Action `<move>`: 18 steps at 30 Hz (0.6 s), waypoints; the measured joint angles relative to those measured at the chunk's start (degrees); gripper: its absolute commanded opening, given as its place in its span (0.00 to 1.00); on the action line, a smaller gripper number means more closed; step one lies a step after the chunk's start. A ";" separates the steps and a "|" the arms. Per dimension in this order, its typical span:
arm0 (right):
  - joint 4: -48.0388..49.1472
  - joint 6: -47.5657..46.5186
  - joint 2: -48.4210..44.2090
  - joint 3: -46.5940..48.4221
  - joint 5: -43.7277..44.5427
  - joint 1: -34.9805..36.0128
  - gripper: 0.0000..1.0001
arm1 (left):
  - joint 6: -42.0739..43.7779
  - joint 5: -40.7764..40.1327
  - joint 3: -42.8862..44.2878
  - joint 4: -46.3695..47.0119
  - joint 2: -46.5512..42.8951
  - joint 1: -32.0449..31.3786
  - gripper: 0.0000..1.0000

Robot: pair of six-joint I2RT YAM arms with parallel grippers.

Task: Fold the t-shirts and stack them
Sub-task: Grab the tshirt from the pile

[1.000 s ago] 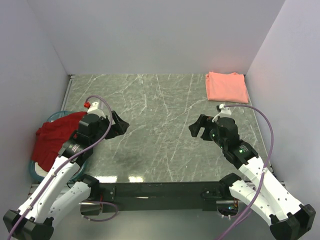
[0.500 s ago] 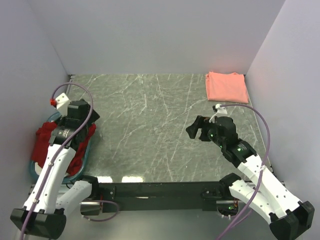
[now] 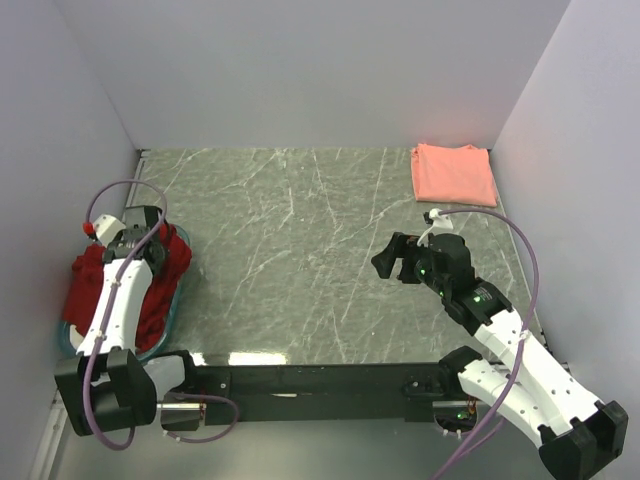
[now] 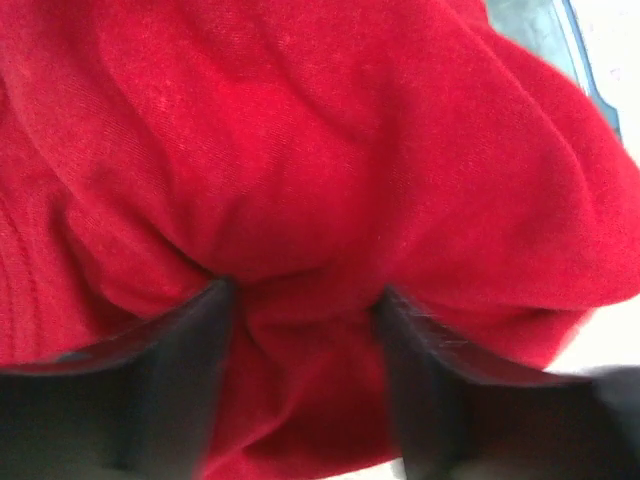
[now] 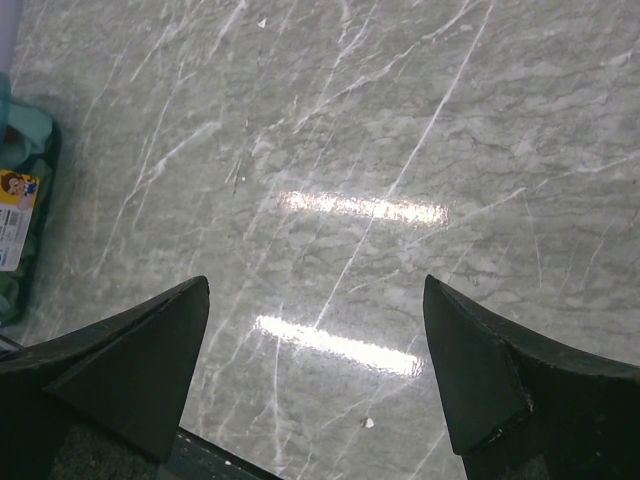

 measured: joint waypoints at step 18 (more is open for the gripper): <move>-0.02 -0.24 0.72 0.02 -1.42 0.00 0.92 | 8.09 11.08 17.51 -2.40 -14.23 1.20 0.00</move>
